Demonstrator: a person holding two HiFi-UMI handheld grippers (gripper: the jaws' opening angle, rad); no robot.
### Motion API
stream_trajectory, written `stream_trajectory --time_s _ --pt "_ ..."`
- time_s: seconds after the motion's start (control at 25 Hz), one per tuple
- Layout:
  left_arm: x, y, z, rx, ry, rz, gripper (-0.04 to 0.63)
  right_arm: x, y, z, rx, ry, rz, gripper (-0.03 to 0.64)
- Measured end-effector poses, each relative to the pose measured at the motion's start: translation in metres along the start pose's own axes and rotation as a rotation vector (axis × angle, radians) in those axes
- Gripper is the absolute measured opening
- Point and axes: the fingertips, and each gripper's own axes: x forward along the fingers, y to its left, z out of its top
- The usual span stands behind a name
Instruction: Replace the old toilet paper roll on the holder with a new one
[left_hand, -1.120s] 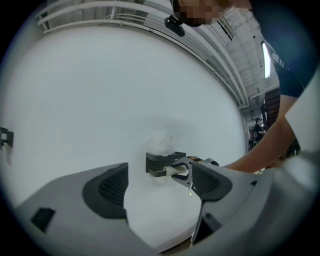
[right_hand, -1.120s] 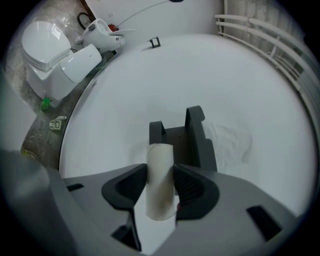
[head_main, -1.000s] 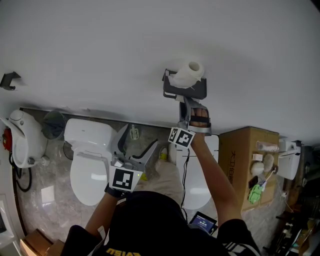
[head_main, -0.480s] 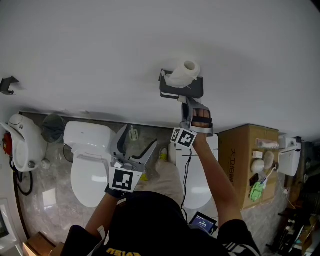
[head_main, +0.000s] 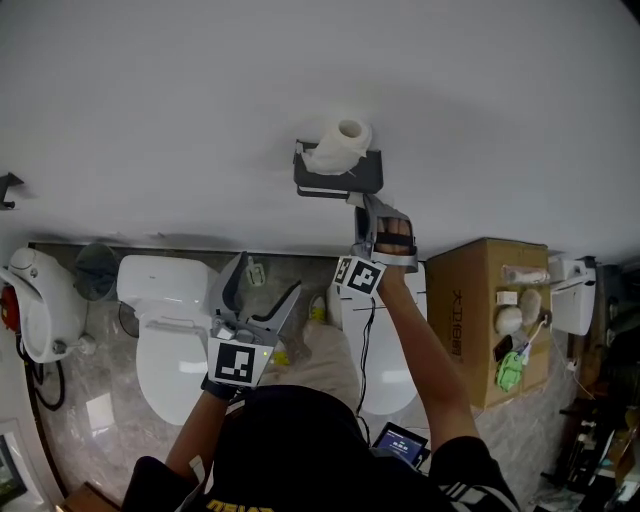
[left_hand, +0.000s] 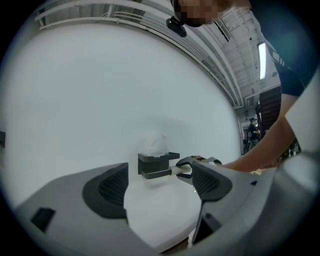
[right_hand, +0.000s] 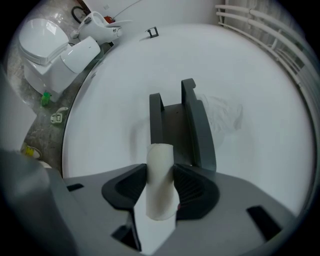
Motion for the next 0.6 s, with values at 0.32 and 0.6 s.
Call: stream_trajectory --time_s 0.32,0.6 --pt "0.006 -0.007 -0.004 0.025 0.016 -0.026 0.405 -0.001 0.001 -0.020 0.013 0.030 0.000 0.173" --pt "0.013 -0.017 -0.001 -0.003 0.007 -0.064 0.405 -0.007 -0.002 -0.038 0.021 0.075 -0.013 0.173"
